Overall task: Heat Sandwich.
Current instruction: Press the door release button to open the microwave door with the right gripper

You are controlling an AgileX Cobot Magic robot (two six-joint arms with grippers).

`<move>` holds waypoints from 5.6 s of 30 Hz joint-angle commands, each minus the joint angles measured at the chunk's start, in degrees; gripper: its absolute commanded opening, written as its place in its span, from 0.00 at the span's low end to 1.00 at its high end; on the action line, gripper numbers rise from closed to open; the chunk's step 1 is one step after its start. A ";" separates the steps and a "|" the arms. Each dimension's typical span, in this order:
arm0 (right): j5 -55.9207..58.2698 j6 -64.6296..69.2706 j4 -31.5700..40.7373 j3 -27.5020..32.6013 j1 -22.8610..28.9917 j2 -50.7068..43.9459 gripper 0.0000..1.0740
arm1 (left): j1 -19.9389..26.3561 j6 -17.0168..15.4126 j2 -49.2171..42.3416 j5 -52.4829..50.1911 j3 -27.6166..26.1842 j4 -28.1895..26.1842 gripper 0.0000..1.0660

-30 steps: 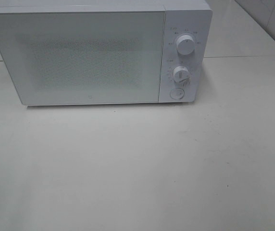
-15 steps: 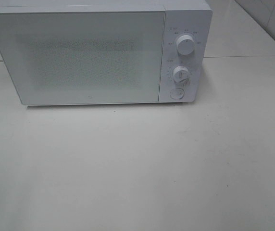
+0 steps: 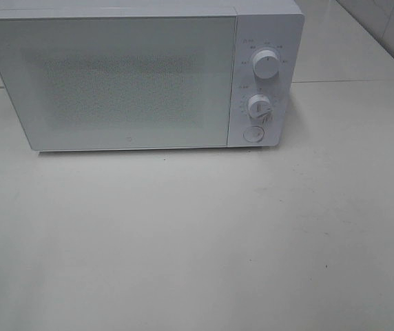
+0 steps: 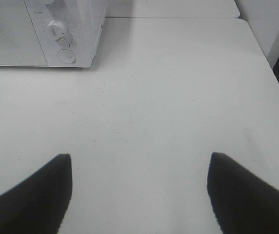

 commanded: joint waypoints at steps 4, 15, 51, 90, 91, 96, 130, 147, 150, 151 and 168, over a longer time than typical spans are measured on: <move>-2.52 0.29 -0.29 -0.97 -0.29 -0.63 0.70 | 0.29 -0.23 -0.74 -0.80 0.11 -0.40 0.91; -19.02 0.92 -0.40 0.11 -0.29 7.16 0.70 | 0.29 -0.23 -0.74 -0.80 0.11 -0.40 0.91; -86.34 0.97 -0.23 5.84 -0.29 61.42 0.70 | 0.29 -0.23 -0.74 -0.80 0.11 -0.40 0.91; -118.14 -16.27 44.92 2.35 37.36 103.99 0.70 | 0.29 -0.23 -0.40 -0.80 0.11 -0.40 0.91; -118.20 -16.21 44.86 2.35 37.36 103.99 0.70 | 0.29 -0.23 -0.34 -0.80 0.11 -0.40 0.91; -118.20 -11.29 46.35 2.35 37.36 103.99 0.70 | 0.29 -0.23 -0.34 -0.80 0.11 -0.40 0.91; -118.09 72.88 46.18 2.35 37.36 103.99 0.12 | 0.29 -0.23 -0.34 -0.80 0.11 -0.40 0.91; -116.43 72.94 43.43 -0.17 35.01 106.00 0.00 | 0.29 -0.23 -0.34 -0.80 0.11 -0.40 0.91; -116.48 73.91 41.83 -1.38 34.32 107.43 0.00 | 0.29 -0.23 -0.34 -0.80 0.11 -0.40 0.91; -116.48 75.46 40.16 -2.58 33.69 108.63 0.00 | 0.29 -0.23 -0.34 -0.80 0.11 -0.40 0.91; -109.43 78.27 35.70 -15.41 28.36 118.89 0.00 | 0.29 -0.23 -0.34 -0.80 0.11 -0.40 0.91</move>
